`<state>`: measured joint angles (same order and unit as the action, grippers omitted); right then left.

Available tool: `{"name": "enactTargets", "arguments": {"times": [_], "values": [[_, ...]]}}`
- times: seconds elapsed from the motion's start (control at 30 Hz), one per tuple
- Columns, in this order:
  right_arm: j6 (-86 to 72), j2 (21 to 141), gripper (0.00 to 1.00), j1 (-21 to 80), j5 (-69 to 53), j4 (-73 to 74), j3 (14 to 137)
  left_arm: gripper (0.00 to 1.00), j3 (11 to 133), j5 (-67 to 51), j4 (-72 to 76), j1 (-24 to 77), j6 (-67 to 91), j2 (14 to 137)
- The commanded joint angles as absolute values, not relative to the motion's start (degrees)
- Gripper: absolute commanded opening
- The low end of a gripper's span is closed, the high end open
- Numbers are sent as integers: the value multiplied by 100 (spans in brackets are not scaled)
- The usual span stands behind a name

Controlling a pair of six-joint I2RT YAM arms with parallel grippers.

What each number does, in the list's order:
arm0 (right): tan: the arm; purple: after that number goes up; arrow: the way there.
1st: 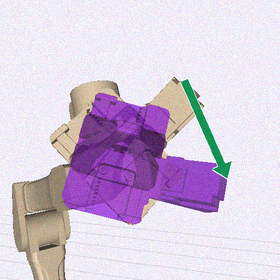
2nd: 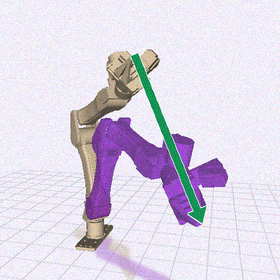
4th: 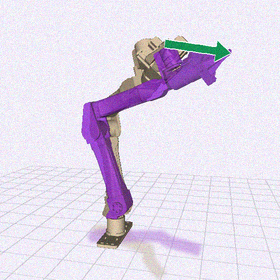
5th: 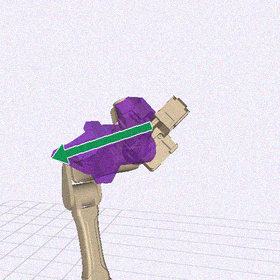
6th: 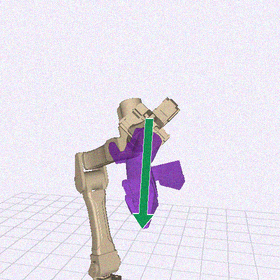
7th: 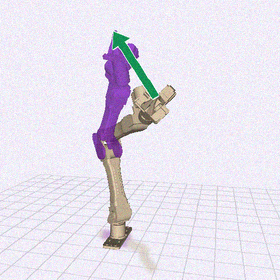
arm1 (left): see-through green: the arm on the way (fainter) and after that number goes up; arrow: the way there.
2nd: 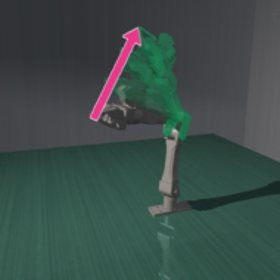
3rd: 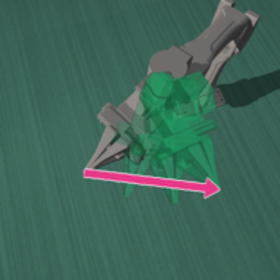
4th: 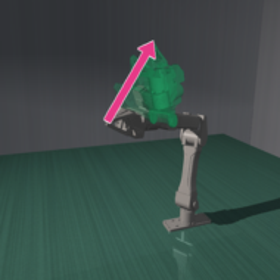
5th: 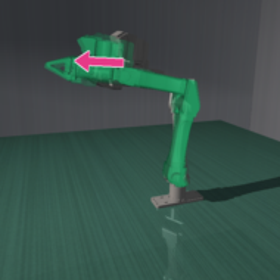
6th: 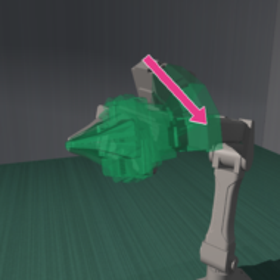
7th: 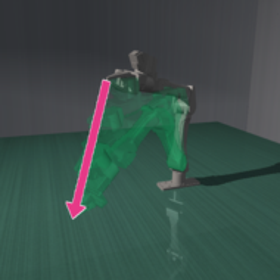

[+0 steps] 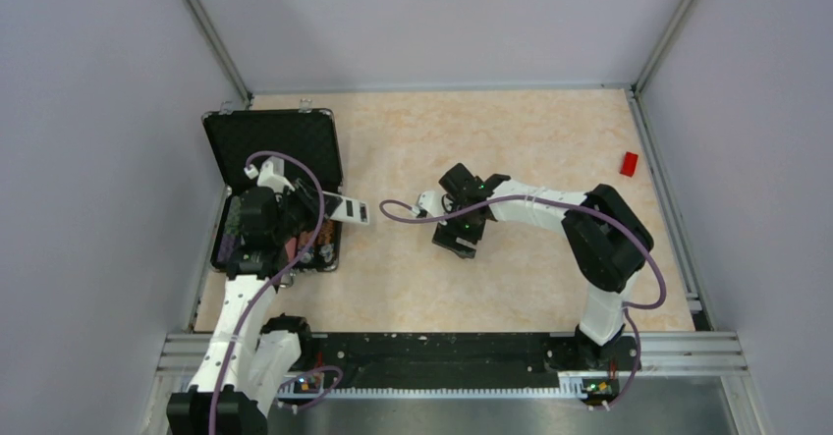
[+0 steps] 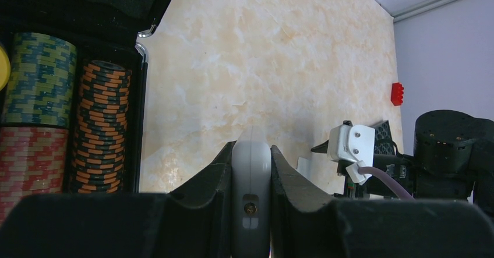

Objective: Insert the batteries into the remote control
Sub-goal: Pick up the battery cover at the center of the board.

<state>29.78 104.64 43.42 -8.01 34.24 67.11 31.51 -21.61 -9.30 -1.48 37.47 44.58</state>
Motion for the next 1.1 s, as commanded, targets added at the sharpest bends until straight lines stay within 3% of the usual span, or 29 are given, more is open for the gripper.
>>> {"name": "enactTargets", "arguments": {"times": [0.0,0.23,0.43,0.57,0.87,1.07], "values": [[2981,10729,75,4463,-739,3120,6524,0,3353,-2265,-466,-196,3680,4498],[3000,10752,66,4485,-840,3118,6499,0,3348,-2279,-466,-205,3681,4499],[2957,10853,43,4483,-748,3171,6572,0,3343,-2308,-459,-219,3687,4499],[2937,10797,38,4483,-673,3177,6575,0,3321,-2329,-464,-216,3697,4478],[2630,9871,35,4637,-834,2958,6649,0,3082,-3294,-61,-211,3915,4544],[2255,9071,36,5218,-794,2555,6486,0,2502,-4045,1011,-187,4560,4652]]}}
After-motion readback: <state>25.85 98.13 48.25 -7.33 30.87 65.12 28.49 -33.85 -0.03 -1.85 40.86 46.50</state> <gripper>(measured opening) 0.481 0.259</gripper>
